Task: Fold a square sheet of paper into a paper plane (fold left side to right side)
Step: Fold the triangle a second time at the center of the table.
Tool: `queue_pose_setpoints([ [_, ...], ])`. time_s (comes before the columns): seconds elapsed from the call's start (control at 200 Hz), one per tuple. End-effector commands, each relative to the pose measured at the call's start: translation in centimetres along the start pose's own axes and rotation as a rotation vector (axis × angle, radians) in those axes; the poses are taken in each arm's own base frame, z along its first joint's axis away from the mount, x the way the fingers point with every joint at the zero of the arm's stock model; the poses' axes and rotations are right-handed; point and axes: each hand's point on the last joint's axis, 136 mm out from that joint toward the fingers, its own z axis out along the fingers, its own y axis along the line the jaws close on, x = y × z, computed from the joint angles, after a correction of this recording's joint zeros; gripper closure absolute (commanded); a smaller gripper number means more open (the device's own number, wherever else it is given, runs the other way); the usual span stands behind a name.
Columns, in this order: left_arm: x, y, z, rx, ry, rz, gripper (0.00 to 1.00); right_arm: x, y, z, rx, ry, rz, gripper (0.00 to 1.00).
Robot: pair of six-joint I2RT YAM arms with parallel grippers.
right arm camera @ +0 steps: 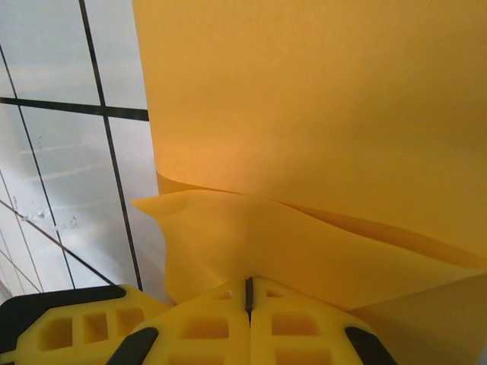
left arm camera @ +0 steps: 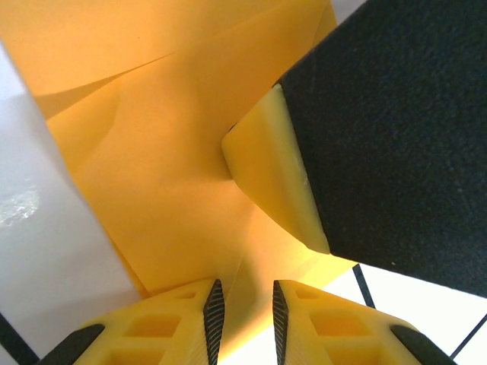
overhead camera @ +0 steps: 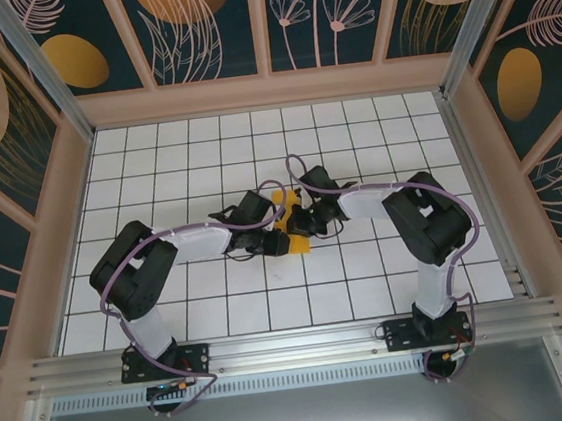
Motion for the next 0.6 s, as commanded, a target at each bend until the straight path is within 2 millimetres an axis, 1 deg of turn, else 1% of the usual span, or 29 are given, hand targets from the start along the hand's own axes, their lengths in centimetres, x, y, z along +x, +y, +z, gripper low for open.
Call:
queue_pose_setpoints([
  [0.0,3.8,2.1,0.8,-0.065,0.121,-0.050,0.72,0.2,-2.9,0.8,0.134,0.004,0.011,0.95],
  [0.06,3.8,2.2,0.8,-0.066,0.121,-0.050,0.72,0.3,-3.5,0.9,0.158,0.007,0.009,0.95],
  [0.175,4.0,2.3,0.8,-0.071,0.124,-0.052,0.72,0.1,-3.7,0.6,0.175,-0.003,0.001,0.95],
  [0.345,4.4,2.5,1.0,-0.074,0.132,-0.054,0.72,-0.8,-3.5,-0.1,0.166,-0.031,-0.008,0.94],
  [0.596,4.6,2.7,1.2,-0.072,0.133,-0.060,0.72,-2.3,-4.1,-1.4,0.154,-0.073,-0.001,0.94],
])
